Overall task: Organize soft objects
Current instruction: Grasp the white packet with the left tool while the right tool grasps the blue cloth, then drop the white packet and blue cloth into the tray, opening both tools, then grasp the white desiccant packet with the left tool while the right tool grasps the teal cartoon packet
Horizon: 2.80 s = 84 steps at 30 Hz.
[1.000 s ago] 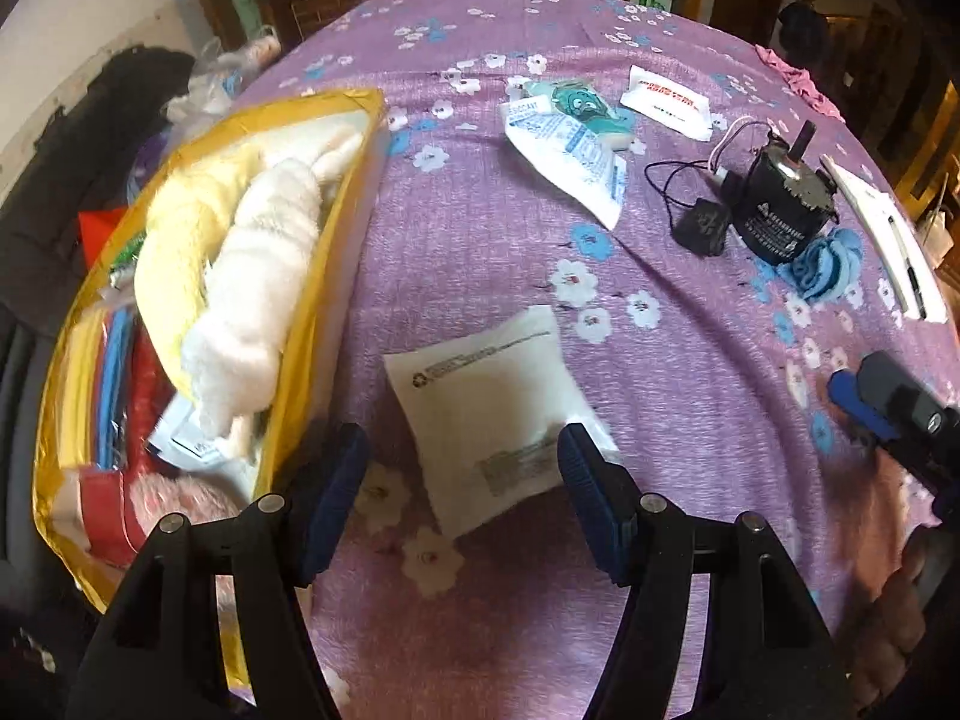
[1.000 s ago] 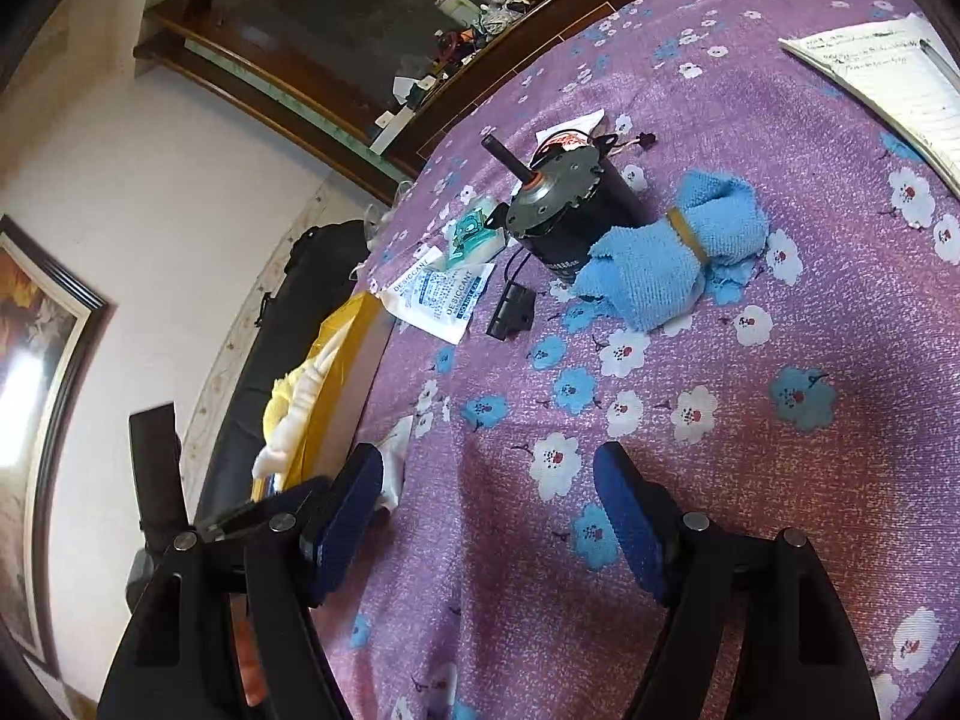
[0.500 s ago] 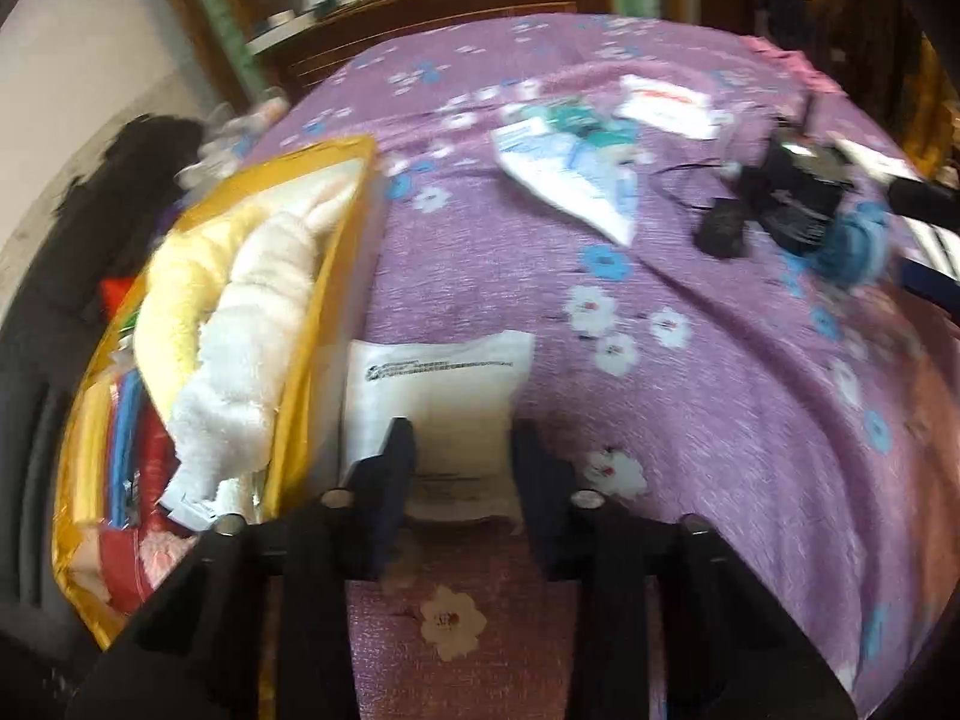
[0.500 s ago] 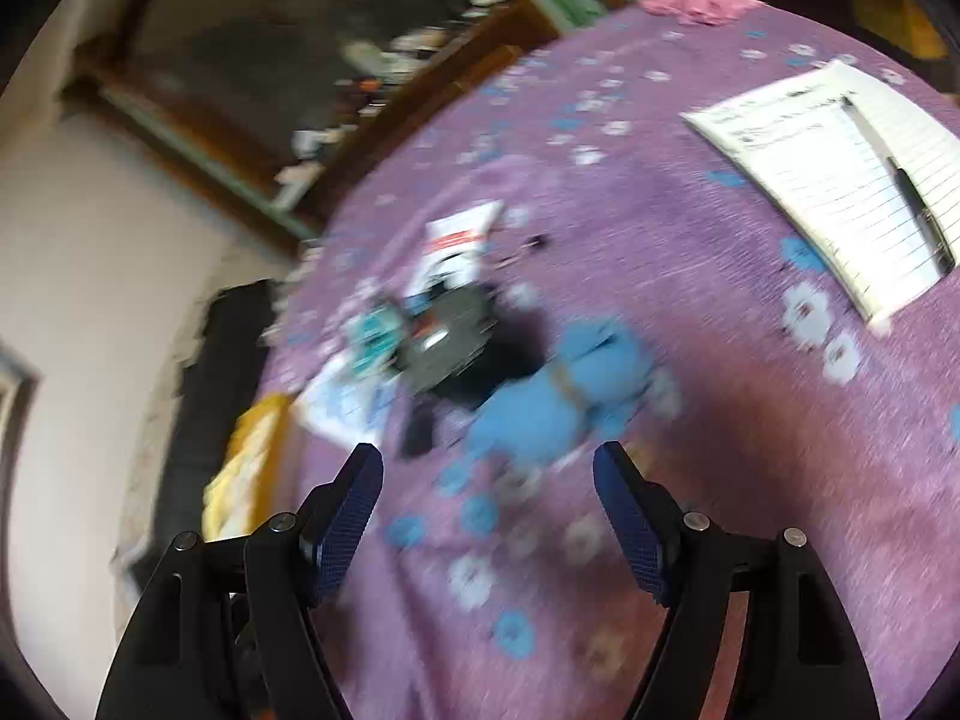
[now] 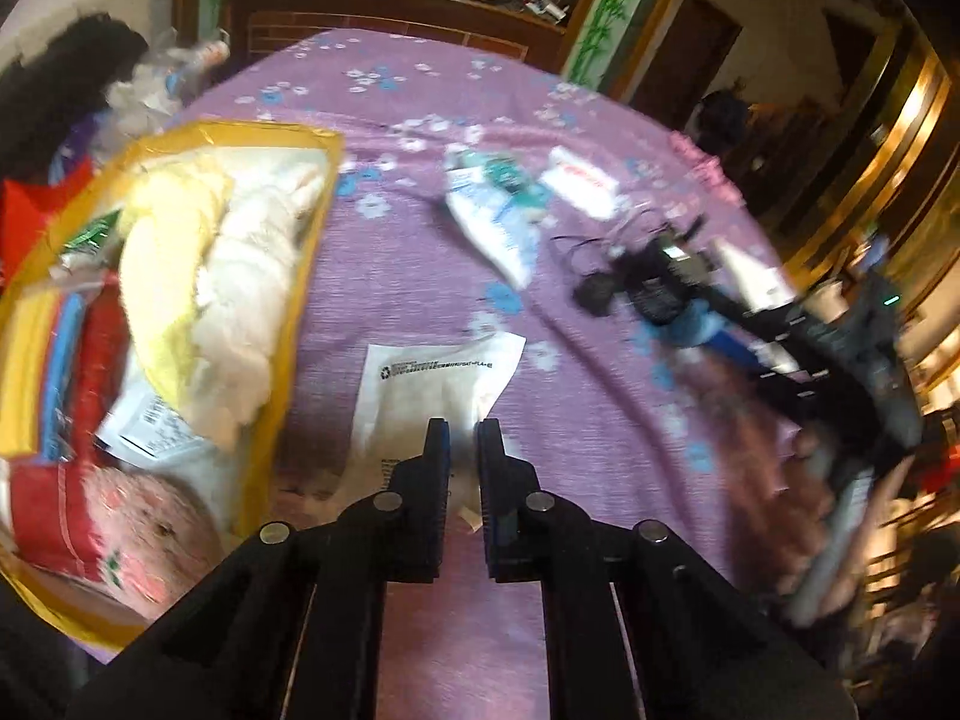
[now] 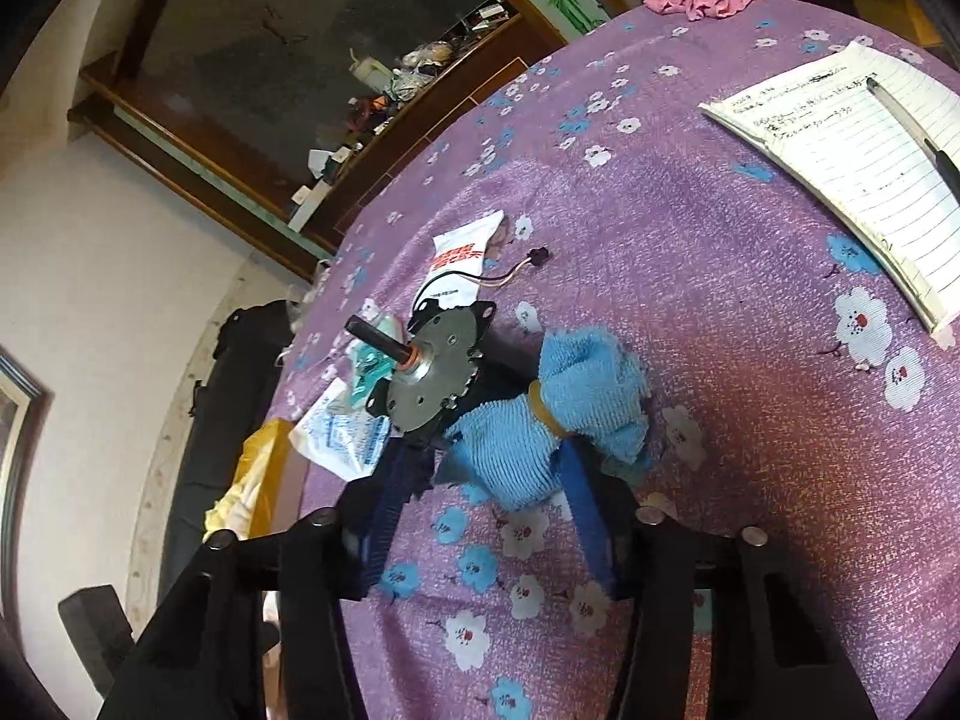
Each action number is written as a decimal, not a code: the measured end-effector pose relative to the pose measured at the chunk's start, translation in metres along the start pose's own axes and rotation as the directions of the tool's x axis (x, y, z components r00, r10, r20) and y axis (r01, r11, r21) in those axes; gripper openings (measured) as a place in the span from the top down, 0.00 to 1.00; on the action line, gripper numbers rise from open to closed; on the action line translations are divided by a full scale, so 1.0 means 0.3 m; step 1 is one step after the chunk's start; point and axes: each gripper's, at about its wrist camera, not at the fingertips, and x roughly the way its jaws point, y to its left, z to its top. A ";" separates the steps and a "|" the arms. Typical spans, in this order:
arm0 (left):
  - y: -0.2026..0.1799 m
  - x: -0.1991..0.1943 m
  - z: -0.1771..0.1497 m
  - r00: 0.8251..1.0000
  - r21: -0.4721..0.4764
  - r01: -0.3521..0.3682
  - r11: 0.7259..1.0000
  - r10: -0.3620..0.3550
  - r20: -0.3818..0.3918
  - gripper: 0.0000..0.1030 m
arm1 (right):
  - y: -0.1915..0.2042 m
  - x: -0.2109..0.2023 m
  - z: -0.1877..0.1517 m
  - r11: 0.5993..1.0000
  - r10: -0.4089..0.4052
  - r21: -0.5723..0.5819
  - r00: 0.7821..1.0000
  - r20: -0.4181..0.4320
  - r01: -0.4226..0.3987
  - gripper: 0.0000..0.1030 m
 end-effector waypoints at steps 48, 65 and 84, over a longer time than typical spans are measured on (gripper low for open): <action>0.641 -0.272 -0.070 0.985 -0.344 -0.014 0.939 0.072 0.157 0.88 | 0.940 0.261 -0.524 0.691 0.156 -0.591 0.884 -0.441 -0.417 0.77; 0.491 -0.369 -0.087 0.958 -0.328 0.051 0.943 0.046 0.282 0.48 | 0.844 0.177 -0.472 0.738 0.301 -0.508 0.890 -0.341 -0.444 0.32; 0.207 -0.230 0.046 0.984 -0.223 0.083 0.971 -0.044 0.171 0.48 | 0.684 0.177 0.106 0.872 0.106 -0.454 0.976 -0.189 -0.183 0.22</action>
